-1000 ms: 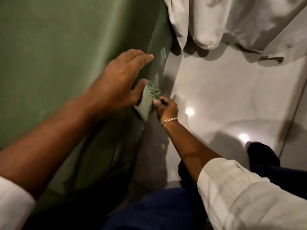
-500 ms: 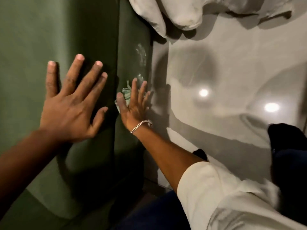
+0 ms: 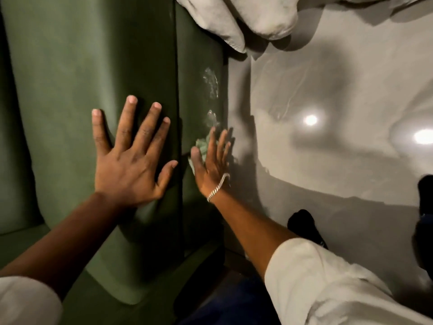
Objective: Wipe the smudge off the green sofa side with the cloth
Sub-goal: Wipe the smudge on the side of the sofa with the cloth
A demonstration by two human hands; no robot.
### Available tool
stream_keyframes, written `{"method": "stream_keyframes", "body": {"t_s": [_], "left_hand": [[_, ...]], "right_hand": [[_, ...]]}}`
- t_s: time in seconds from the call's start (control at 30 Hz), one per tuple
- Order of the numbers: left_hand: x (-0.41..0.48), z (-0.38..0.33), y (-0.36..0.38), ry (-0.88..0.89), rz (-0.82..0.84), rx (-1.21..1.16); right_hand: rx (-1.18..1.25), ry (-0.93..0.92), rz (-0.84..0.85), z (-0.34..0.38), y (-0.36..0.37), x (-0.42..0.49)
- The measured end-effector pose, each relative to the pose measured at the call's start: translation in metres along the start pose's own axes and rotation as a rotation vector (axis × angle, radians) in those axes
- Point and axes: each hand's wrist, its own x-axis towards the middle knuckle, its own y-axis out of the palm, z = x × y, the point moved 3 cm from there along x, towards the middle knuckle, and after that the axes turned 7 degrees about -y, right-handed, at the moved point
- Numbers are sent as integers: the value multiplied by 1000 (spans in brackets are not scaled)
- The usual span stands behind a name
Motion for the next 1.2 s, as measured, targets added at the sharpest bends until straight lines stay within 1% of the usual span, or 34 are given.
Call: {"method": "stream_keyframes", "body": {"t_s": [0.1,0.2,0.23,0.33,0.43,0.5,0.57,0.63,0.7,0.77,0.83,0.9,0.97,1.0,1.07,1.13,1.2], "left_hand": [[0,-1,1,2,6,11],[0,-1,2,4,-14,15],[1,-1,3,4,-29,8],[0,1,3,0,-46,-3],[-1,0,4,2,-53,9],[-1,-1,4,6,-53,10],[-1,-2,5,11,-56,9],[-1,-1,5,12,-59,4],[-1,0,4,12,-52,7],[0,0,3,8,-42,5],[0,-2,2,8,-38,-1],[-1,-2,3,11,-40,0],[-1,0,3,22,-36,1],[-1,1,3,26,-33,3],[2,2,0,40,-13,5],[8,3,-4,45,7,14],[15,3,-7,41,26,24]], "right_hand": [[-5,-1,71,-8,12,-46],[-20,-75,43,12,8,-18],[-23,-70,23,17,4,-4],[37,-7,-20,3,1,3],[25,76,73,-25,13,-51],[69,136,65,-30,25,-79],[66,114,28,-15,27,-70],[11,2,26,1,19,-44],[-6,-59,0,4,8,-21],[-27,-37,-10,-1,6,-20],[-46,-24,22,0,11,-34],[-52,-65,35,5,12,-35],[-69,-116,31,11,6,-15],[-66,-114,26,12,3,-2],[-28,-37,-3,10,-3,13],[5,12,-33,9,-3,11],[-4,-10,-5,11,3,-3]]}}
